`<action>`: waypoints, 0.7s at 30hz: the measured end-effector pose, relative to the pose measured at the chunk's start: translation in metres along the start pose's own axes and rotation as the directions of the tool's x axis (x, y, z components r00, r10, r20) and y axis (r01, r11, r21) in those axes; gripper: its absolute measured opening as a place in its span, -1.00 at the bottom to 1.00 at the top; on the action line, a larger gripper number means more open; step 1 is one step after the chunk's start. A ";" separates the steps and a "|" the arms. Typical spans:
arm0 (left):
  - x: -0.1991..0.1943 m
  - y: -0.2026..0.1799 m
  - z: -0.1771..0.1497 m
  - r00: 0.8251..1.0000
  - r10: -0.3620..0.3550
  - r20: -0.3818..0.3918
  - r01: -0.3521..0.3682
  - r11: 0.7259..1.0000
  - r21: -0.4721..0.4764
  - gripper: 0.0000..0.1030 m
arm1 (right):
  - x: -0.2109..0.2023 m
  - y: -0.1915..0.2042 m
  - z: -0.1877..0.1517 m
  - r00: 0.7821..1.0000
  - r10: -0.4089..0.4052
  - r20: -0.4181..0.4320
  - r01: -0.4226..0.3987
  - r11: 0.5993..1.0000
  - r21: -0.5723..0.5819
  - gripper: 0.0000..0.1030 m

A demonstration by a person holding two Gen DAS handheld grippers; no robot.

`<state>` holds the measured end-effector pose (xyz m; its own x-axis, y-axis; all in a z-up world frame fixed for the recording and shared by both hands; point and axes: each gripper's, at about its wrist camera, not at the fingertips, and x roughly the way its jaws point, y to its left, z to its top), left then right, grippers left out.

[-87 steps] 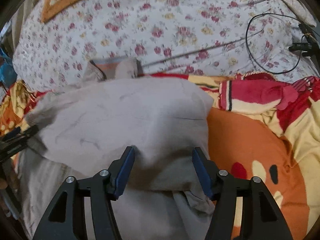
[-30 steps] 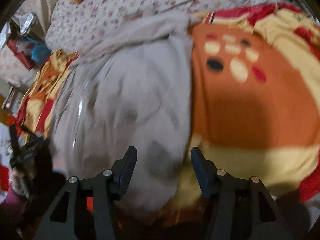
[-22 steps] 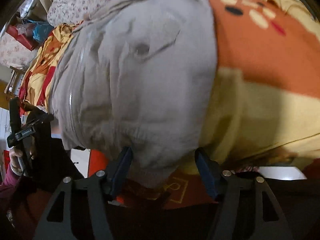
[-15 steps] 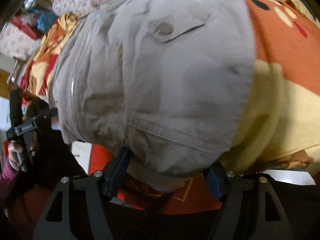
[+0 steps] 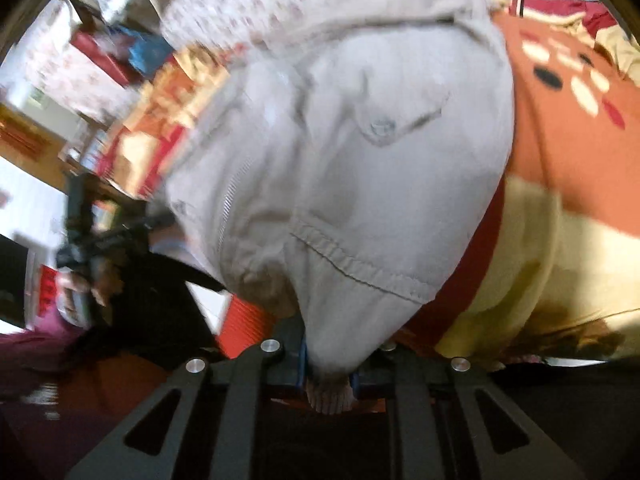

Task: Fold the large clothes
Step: 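Grasp the ribbed cuff with the left gripper while the right gripper holds the jacket body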

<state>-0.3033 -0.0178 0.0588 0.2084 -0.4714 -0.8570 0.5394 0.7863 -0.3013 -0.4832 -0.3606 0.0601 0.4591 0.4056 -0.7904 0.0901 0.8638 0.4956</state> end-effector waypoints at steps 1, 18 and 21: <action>-0.011 -0.001 0.006 1.000 -0.011 0.021 0.011 1.000 0.009 -0.79 | -0.009 0.001 0.002 0.999 0.019 0.027 -0.019 1.000 -0.002 -0.73; -0.055 0.002 0.112 0.960 0.000 0.280 0.005 1.000 -0.017 -0.79 | -0.055 0.010 0.097 0.933 0.160 0.321 -0.161 0.987 -0.026 -0.73; -0.051 0.003 0.122 0.957 0.012 0.289 -0.007 1.000 -0.021 -0.79 | -0.053 0.009 0.108 0.931 0.149 0.333 -0.148 0.989 -0.028 -0.73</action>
<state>-0.2124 -0.0404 0.1525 0.4420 -0.5569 -0.7032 0.5210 0.7975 -0.3041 -0.4110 -0.4065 0.1458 0.7349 0.4069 -0.5426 -0.0035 0.8023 0.5969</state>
